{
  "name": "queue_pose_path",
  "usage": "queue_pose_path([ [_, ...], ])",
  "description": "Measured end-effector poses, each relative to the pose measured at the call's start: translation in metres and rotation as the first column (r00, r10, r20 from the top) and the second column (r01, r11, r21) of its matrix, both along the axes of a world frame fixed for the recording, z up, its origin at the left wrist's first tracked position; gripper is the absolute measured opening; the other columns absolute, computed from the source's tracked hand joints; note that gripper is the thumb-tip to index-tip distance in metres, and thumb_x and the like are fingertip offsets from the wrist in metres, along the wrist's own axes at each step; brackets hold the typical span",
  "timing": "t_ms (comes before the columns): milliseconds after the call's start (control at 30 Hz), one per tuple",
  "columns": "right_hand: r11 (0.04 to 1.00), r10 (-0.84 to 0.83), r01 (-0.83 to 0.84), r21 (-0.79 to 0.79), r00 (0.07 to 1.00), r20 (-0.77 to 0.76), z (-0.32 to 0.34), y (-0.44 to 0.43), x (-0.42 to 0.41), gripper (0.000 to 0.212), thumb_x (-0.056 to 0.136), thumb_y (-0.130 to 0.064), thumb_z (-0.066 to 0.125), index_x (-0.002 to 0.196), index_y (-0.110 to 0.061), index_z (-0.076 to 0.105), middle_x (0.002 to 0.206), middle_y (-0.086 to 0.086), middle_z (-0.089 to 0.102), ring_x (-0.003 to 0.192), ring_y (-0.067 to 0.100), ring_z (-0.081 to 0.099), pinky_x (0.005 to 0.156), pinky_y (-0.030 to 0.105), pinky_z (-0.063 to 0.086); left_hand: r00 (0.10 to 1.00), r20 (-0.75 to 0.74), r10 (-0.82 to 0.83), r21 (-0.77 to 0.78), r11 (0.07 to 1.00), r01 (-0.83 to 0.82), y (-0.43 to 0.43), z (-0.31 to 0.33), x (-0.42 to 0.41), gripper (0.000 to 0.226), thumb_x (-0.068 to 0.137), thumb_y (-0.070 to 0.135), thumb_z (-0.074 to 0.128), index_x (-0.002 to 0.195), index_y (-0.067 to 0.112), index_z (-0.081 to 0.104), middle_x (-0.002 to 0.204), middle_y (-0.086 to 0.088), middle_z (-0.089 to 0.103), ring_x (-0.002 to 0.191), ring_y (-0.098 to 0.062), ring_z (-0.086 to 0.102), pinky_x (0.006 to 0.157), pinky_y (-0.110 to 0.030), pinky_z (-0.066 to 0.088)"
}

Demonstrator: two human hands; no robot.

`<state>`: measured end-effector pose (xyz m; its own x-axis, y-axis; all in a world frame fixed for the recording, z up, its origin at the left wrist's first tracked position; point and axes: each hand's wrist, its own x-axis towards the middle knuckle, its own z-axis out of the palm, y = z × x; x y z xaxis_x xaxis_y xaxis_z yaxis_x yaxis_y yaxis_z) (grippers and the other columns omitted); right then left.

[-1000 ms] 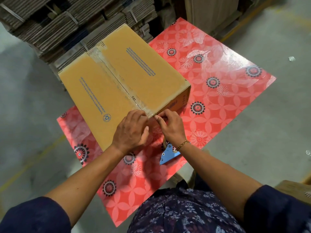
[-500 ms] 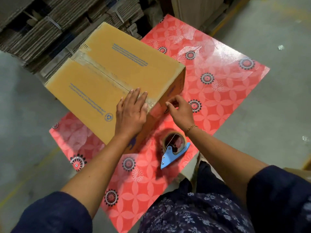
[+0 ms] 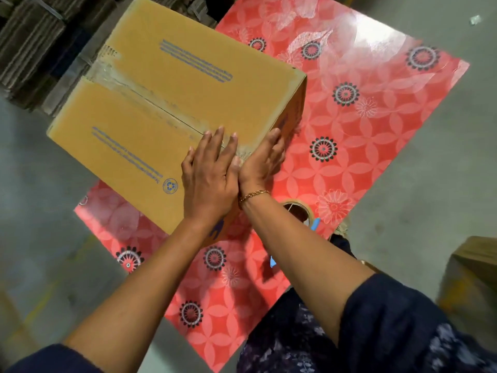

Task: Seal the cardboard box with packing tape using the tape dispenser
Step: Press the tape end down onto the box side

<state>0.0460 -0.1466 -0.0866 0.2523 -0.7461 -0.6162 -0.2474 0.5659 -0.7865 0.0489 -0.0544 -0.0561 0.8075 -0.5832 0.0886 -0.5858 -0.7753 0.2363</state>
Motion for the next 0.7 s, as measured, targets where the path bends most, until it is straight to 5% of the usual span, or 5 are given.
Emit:
queue_pose_path([
  [333,0.988,-0.076,0.072,-0.140,0.997,-0.021,-0.019,-0.002,0.001,0.057,0.098,-0.049,0.032,0.140,-0.014,0.049,0.144,0.015,0.049,0.132,0.033,0.041,0.111,0.040,0.026,1.000,-0.024,0.002,0.025,1.000,-0.001,-0.001,0.001,0.001,0.050,0.102,0.033,0.040,0.151,0.031,0.043,0.164,0.000,0.032,0.153,-0.020,0.024,0.120,-0.049,0.019],
  [500,0.973,-0.048,0.041,-0.225,0.998,-0.027,-0.030,-0.008,-0.003,0.051,0.097,-0.040,0.036,0.128,-0.005,0.056,0.131,0.017,0.057,0.124,0.031,0.046,0.100,0.028,0.026,0.999,-0.030,0.016,0.021,1.000,-0.015,-0.002,0.003,0.001,0.050,0.102,0.036,0.038,0.151,0.033,0.043,0.164,0.002,0.033,0.153,-0.020,0.026,0.119,-0.048,0.020],
  [600,0.996,0.015,-0.022,-0.082,0.997,-0.082,-0.029,-0.016,-0.016,0.039,0.103,-0.030,0.044,0.135,-0.010,0.055,0.139,0.012,0.054,0.133,0.030,0.047,0.108,0.036,0.034,0.998,-0.049,0.029,-0.008,1.000,-0.029,-0.001,0.003,0.002,0.048,0.102,0.035,0.041,0.150,0.034,0.044,0.164,0.003,0.034,0.153,-0.018,0.025,0.119,-0.048,0.020],
  [700,0.973,0.221,-0.215,-0.086,0.973,0.072,0.006,0.002,-0.060,0.056,0.104,-0.046,0.035,0.153,-0.019,0.037,0.161,0.001,0.035,0.150,0.015,0.029,0.121,0.032,0.022,0.997,-0.066,0.035,-0.020,0.999,-0.036,-0.002,0.003,0.003,0.048,0.102,0.035,0.042,0.150,0.035,0.044,0.164,0.004,0.034,0.152,-0.018,0.025,0.119,-0.047,0.019],
])
